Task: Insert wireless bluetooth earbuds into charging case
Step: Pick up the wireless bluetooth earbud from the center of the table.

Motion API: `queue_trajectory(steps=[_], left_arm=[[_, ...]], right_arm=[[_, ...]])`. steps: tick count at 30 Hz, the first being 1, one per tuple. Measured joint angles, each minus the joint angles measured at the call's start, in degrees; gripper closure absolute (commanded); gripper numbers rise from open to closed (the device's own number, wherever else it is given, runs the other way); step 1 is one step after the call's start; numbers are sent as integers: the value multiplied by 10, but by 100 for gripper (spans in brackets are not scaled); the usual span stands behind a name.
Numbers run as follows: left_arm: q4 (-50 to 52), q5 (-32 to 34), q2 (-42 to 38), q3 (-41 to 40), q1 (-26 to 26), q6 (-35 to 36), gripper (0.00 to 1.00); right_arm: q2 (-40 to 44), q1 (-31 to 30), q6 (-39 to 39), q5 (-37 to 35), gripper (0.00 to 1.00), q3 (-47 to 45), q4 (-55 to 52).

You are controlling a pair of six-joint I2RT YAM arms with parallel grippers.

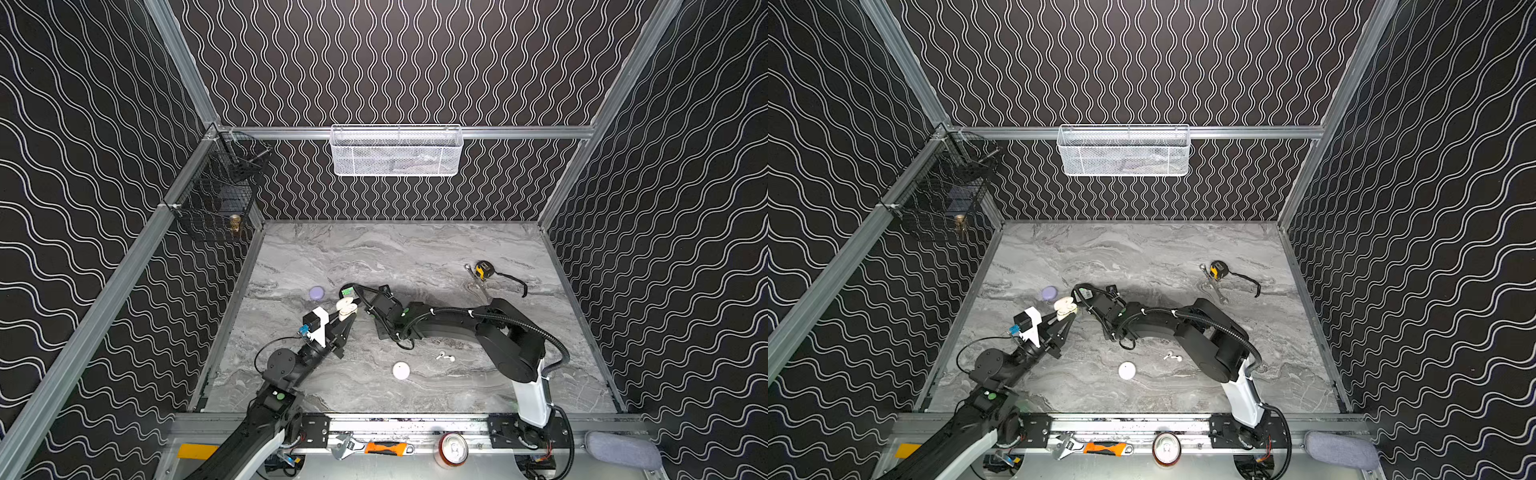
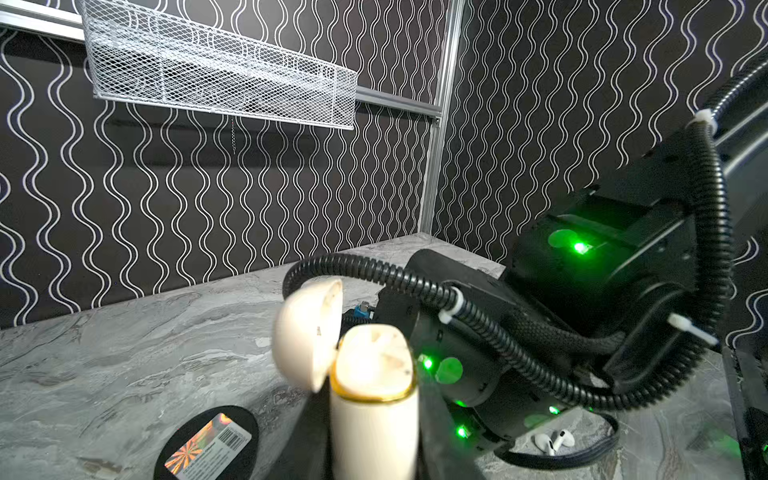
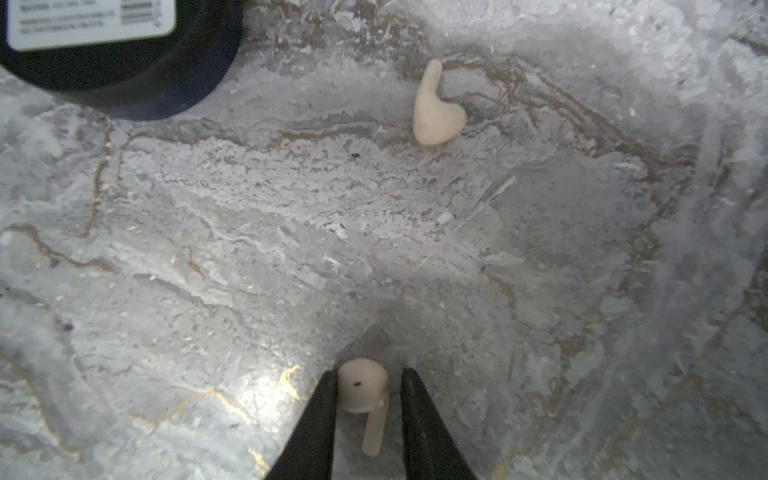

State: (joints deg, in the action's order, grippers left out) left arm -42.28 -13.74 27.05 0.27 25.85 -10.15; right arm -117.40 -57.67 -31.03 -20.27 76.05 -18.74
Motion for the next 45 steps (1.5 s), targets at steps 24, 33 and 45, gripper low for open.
queue_trajectory(steps=[24,33,45], left_arm=[[3,7,6,0,0,0,100],[-30,-14,26,0,0,0,100],[-150,-40,118,0,0,-27,100]], right_arm=[[39,-8,-9,-21,85,-36,-10],[212,-47,-12,-97,86,-74,-5],[382,-163,60,-266,86,-109,88]])
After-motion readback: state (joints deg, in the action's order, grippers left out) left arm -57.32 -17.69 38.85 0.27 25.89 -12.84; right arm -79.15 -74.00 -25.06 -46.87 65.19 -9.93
